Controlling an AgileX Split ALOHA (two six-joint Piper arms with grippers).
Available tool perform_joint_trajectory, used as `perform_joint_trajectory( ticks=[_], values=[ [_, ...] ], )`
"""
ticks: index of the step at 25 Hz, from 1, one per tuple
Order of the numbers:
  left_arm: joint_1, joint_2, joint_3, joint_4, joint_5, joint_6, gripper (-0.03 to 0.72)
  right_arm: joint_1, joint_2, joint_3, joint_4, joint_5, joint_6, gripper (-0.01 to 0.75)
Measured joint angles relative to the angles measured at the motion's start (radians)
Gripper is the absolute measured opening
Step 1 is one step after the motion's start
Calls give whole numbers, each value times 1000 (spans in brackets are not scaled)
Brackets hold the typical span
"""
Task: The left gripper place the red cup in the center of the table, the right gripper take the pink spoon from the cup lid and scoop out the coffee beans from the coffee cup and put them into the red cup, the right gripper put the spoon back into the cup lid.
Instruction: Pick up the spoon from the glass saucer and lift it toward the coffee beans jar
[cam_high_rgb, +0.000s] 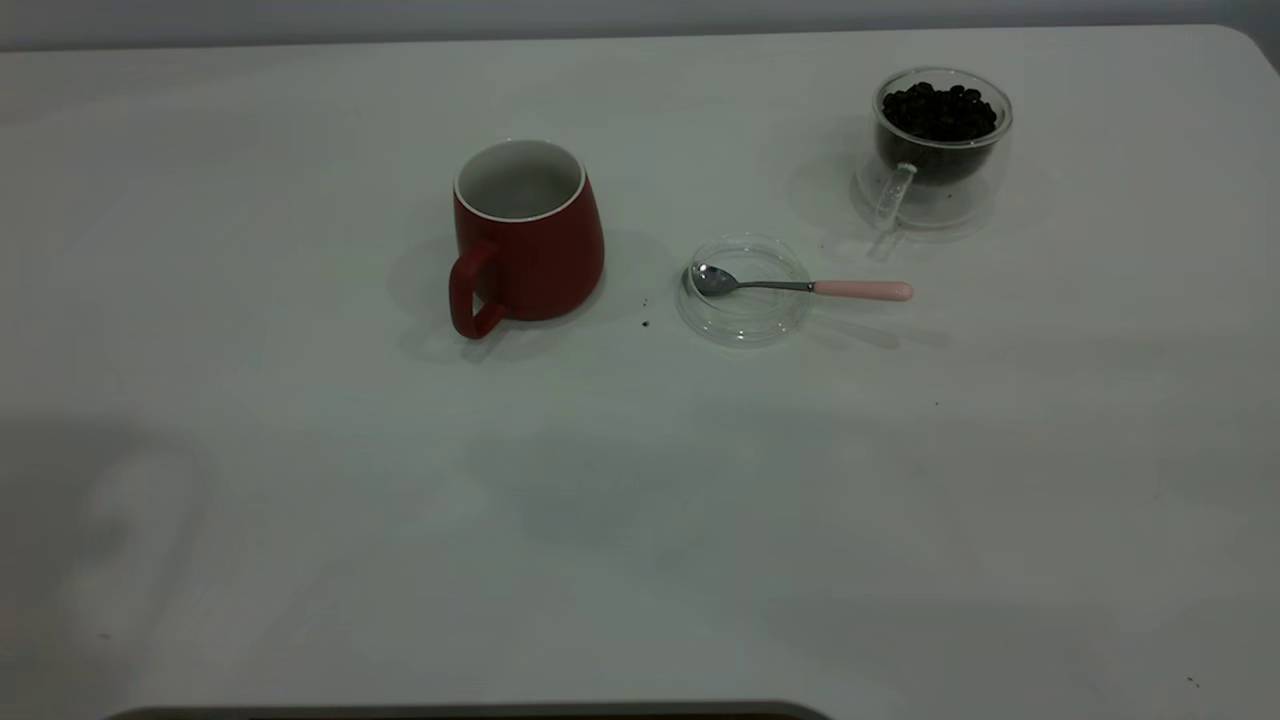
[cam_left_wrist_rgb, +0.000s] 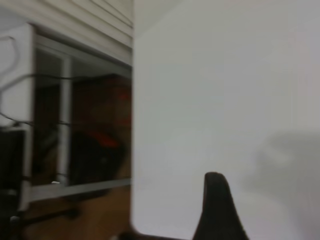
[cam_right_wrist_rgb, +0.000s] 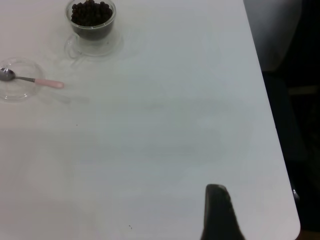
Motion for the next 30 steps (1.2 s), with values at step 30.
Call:
perform_joint_trajectory(
  ticks=[30],
  values=[
    [-1,-916,581,-573,-18,274,569,0,0,0,0,0,0,512]
  ],
)
